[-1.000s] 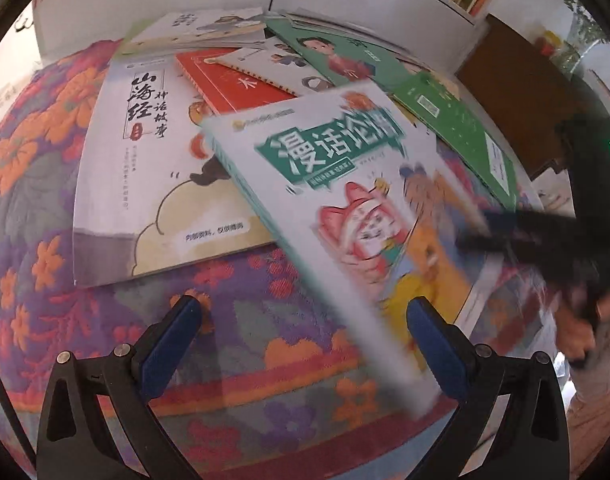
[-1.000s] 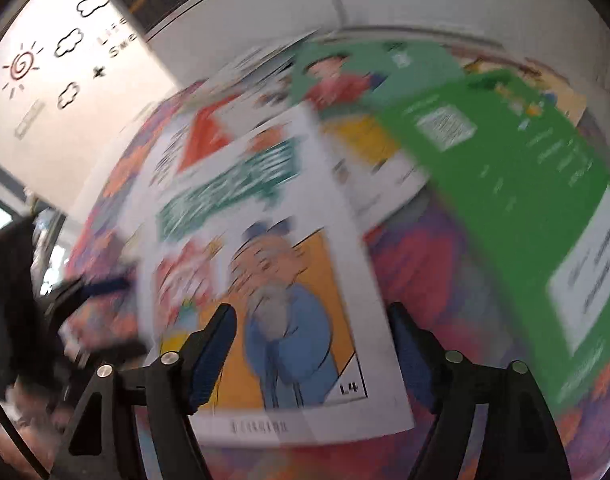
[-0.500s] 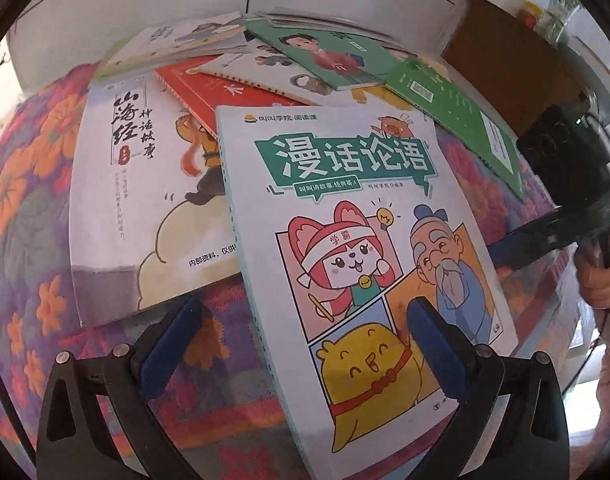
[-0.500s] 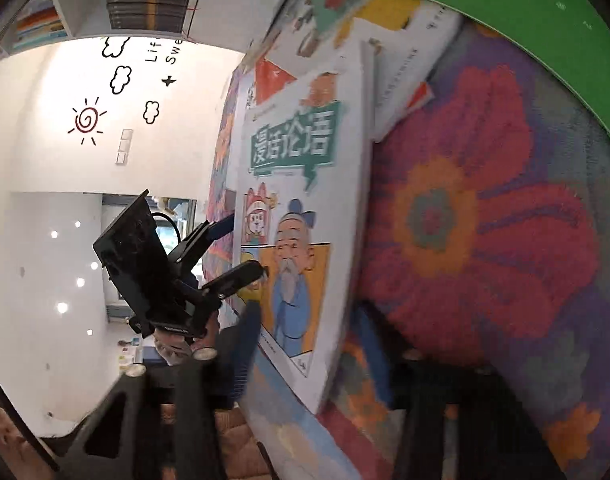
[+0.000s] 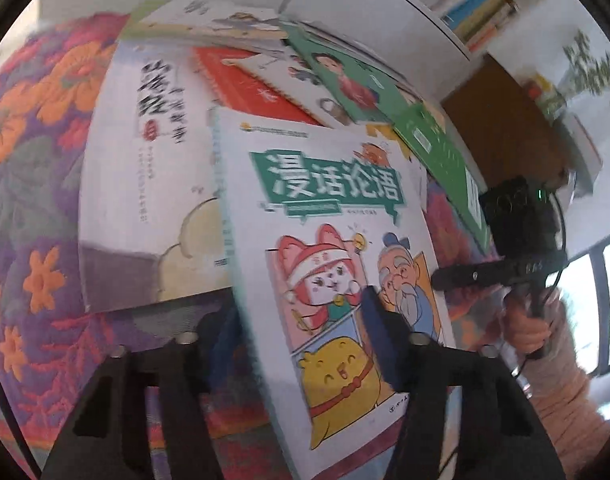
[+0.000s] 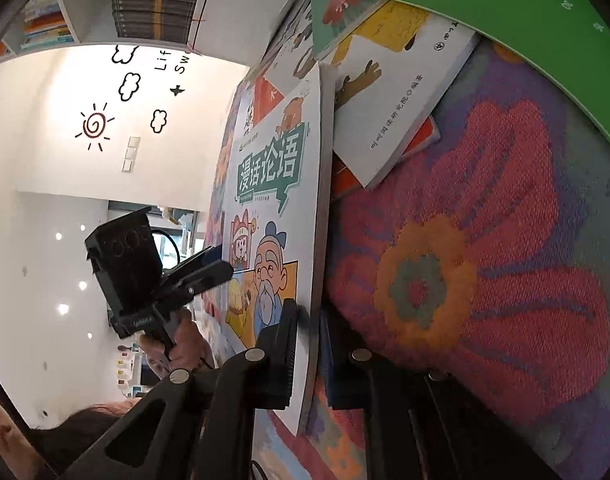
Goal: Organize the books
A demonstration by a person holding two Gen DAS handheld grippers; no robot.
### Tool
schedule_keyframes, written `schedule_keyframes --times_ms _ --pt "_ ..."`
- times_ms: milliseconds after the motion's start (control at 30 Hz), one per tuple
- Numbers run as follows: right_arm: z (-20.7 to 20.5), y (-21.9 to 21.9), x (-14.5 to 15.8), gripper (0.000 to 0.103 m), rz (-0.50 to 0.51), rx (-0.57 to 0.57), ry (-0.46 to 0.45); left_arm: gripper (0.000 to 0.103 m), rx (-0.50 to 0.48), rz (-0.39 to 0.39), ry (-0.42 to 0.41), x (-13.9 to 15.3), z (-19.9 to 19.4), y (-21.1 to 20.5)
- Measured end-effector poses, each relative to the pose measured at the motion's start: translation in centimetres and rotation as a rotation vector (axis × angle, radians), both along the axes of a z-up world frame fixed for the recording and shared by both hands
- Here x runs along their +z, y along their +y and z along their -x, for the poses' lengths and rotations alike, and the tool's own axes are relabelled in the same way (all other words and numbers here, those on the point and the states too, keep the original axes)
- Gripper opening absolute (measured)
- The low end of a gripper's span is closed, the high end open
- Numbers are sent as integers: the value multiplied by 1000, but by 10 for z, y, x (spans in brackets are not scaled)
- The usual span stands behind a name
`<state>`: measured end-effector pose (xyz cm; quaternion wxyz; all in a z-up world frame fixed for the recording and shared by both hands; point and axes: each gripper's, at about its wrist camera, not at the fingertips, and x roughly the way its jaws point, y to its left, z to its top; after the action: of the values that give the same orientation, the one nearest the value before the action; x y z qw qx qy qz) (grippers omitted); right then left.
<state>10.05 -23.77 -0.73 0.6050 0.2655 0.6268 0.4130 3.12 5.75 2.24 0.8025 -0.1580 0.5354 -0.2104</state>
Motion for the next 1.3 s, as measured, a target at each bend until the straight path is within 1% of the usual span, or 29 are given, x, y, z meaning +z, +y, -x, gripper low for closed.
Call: schedule_keyframes --times_ms 33,67,100,167,367,500,533,600,633,667,700,833,967,1033,1100,1133,1300 --pt "1 -2 2 7 0 -2 -4 36 4 0 4 0 0 3" --pt "2 -2 3 7 3 -5 -14 33 7 2 6 -1 0 5" --pt "3 -4 4 8 5 -6 -21 32 10 24 12 -3 -1 8" --pt "5 -1 6 8 11 -12 -41 31 14 40 19 -4 -2 11" --pt "12 -1 9 8 25 -42 -44 30 24 71 31 -7 -4 17" --pt "18 3 14 14 26 -49 -80 30 24 56 18 -6 -2 15" --pt "20 4 15 16 27 -28 -79 30 24 50 15 -6 -2 15" --pt "25 12 15 17 8 50 -45 31 20 26 4 -4 -1 11" --pt "31 17 15 16 16 82 -40 31 20 24 4 -4 -1 11" --pt "34 18 18 16 33 72 -65 31 20 25 4 -4 -2 12" --pt "35 18 18 16 41 56 -71 31 18 28 6 -5 -2 12" --pt "27 14 10 11 -12 -37 -31 31 15 36 7 -6 -2 13" --pt "27 19 15 11 16 -61 -79 31 19 28 -1 -5 0 11" --pt "31 21 18 14 28 -76 -100 31 17 29 13 -4 0 11" --pt "34 24 24 14 50 -77 -120 31 6 5 31 1 3 8" --pt "37 27 28 14 62 -67 -139 31 7 -19 27 5 5 6" --pt "59 48 57 14 106 -17 -257 31 2 -153 -39 21 16 -8"
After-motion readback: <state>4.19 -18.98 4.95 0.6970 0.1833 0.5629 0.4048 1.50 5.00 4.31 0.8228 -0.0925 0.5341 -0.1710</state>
